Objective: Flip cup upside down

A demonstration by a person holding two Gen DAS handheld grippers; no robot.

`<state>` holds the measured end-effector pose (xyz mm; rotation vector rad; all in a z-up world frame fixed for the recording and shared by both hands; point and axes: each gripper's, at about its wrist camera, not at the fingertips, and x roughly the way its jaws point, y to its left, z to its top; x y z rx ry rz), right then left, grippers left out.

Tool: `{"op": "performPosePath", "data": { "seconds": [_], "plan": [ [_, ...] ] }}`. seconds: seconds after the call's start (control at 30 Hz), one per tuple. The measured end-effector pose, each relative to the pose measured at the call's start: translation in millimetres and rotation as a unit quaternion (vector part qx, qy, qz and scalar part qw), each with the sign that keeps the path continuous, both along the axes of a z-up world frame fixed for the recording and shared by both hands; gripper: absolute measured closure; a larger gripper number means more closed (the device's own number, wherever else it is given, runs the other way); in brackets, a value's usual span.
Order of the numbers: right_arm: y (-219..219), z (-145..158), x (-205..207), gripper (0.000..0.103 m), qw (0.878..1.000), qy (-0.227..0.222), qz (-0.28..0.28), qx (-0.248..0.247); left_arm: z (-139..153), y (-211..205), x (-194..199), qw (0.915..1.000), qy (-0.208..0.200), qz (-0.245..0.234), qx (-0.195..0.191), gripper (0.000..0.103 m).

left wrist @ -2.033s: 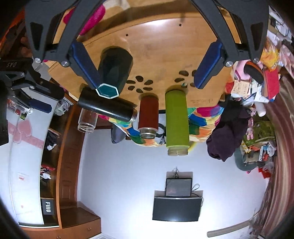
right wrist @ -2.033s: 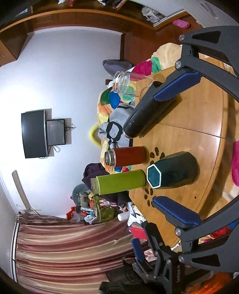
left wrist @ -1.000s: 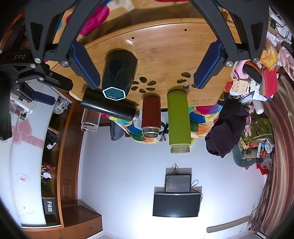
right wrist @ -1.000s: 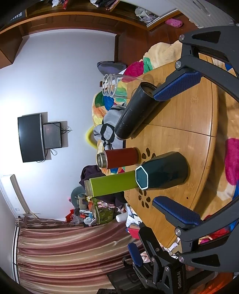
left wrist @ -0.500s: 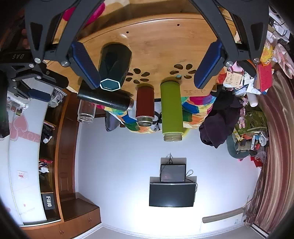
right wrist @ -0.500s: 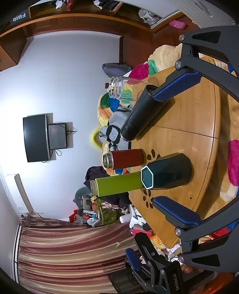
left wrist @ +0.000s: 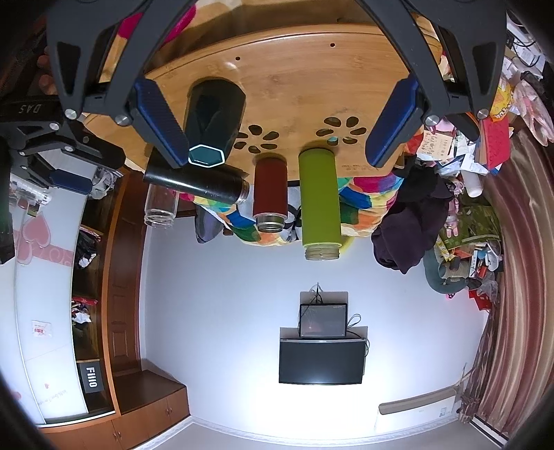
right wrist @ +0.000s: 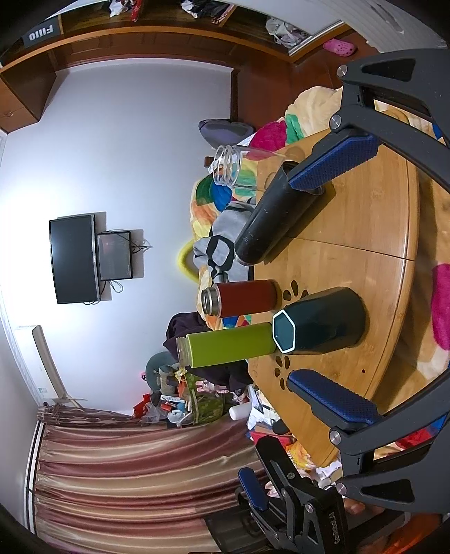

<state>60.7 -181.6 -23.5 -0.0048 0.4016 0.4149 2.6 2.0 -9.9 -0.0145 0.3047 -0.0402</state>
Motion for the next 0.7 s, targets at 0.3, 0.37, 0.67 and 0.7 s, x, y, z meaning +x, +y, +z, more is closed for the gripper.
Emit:
{"op": "performPosePath", "data": {
  "seconds": [0.3, 0.37, 0.67, 0.7],
  "plan": [
    [-0.8, 1.7, -0.2, 0.000, 1.000, -0.002, 0.001, 0.001, -0.3, 1.6, 2.0, 1.0000, 0.006, 0.001, -0.006, 0.000],
    [-0.9, 1.8, 0.1, 0.000, 1.000, -0.001, 0.001, 0.001, -1.0, 1.7, 2.7, 0.9999, 0.011, -0.002, -0.007, 0.000],
    [-0.5, 2.4, -0.1, 0.000, 1.000, 0.001, 0.002, 0.002, -3.0, 3.0, 3.8, 0.9997, 0.017, -0.002, -0.018, 0.000],
    [-0.4, 2.5, 0.0, 0.000, 1.000, 0.001, 0.003, 0.002, -3.1, 3.8, 3.8, 0.9996, 0.018, -0.002, -0.020, 0.000]
  ]
}}
